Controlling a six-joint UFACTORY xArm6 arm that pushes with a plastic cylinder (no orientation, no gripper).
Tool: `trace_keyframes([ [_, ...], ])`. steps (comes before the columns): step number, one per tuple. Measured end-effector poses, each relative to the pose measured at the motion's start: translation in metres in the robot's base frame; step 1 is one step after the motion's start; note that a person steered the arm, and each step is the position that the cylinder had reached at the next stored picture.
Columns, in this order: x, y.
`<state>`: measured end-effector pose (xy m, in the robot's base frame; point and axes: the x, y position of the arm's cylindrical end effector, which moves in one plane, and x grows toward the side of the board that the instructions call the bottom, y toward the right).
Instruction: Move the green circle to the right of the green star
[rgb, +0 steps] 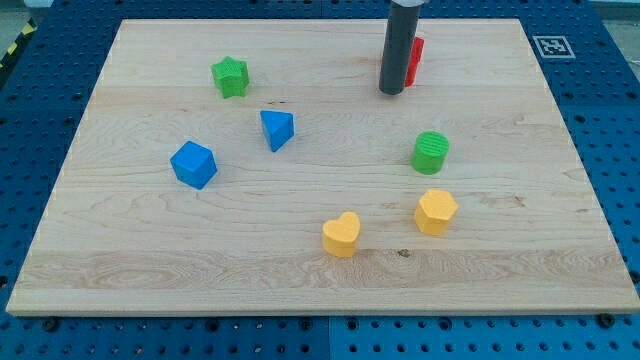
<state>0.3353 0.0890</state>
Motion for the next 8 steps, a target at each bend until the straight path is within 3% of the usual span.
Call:
trace_keyframes([
  [3,0.011,0.0],
  [5,0.04,0.0],
  [6,0.048,0.036],
  [8,0.049,0.041],
])
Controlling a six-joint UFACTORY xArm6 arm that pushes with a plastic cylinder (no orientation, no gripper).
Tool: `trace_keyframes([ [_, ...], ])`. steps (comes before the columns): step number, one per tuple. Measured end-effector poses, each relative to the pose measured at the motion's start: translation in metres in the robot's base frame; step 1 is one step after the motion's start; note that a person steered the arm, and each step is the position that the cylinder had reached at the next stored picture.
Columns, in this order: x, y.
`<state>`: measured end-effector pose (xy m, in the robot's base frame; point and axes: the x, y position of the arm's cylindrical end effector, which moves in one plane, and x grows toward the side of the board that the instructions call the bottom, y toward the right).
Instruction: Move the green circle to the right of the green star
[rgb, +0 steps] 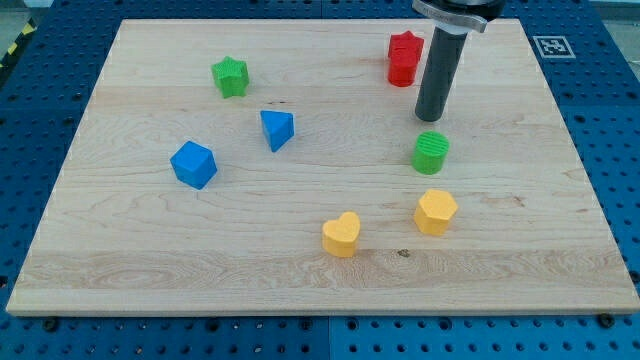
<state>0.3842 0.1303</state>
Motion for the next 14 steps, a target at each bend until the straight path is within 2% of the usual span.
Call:
trace_keyframes([
  [2,0.007,0.001],
  [5,0.045,0.02],
  [7,0.09,0.012],
  [8,0.093,-0.001],
  [9,0.072,-0.021],
  [11,0.07,-0.097],
  [14,0.048,-0.099],
])
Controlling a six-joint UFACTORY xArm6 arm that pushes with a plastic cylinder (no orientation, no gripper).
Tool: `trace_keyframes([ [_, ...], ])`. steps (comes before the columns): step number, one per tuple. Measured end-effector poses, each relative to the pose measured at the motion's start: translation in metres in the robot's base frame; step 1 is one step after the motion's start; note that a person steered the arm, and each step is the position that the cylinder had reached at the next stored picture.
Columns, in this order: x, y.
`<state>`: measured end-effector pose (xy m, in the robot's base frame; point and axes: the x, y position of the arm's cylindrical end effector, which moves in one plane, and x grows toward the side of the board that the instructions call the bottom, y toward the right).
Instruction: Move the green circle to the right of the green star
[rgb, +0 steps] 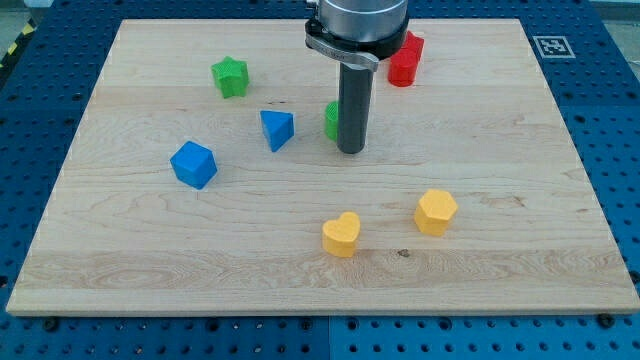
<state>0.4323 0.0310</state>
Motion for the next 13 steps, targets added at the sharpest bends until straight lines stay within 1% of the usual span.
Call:
trace_keyframes([
  [2,-0.037,0.004],
  [3,-0.048,-0.005],
  [4,-0.068,-0.023],
  [5,-0.068,0.003],
  [6,-0.081,0.008],
  [7,-0.094,-0.028],
  [8,-0.106,-0.048],
  [10,-0.111,-0.087],
  [11,-0.111,-0.046],
  [12,-0.085,-0.026],
  [13,-0.067,-0.026],
])
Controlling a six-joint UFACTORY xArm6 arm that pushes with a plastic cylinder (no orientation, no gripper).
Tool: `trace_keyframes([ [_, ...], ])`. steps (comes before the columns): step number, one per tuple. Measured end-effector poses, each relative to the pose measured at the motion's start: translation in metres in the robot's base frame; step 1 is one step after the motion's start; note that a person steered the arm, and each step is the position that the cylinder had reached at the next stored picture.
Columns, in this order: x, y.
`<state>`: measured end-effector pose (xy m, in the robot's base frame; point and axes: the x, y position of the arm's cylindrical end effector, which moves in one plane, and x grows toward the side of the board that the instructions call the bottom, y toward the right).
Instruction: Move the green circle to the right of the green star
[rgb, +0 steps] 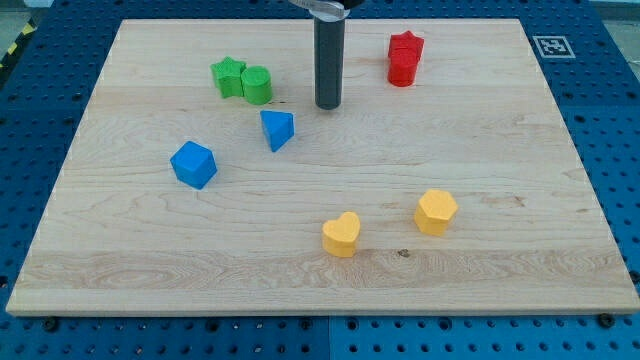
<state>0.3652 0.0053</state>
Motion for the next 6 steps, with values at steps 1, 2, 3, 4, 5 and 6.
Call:
trace_keyframes([
  [1,0.0,0.0],
  [2,0.0,0.0],
  [3,0.0,0.0],
  [4,0.002,-0.005],
  [5,-0.001,-0.026],
  [6,0.008,-0.054],
])
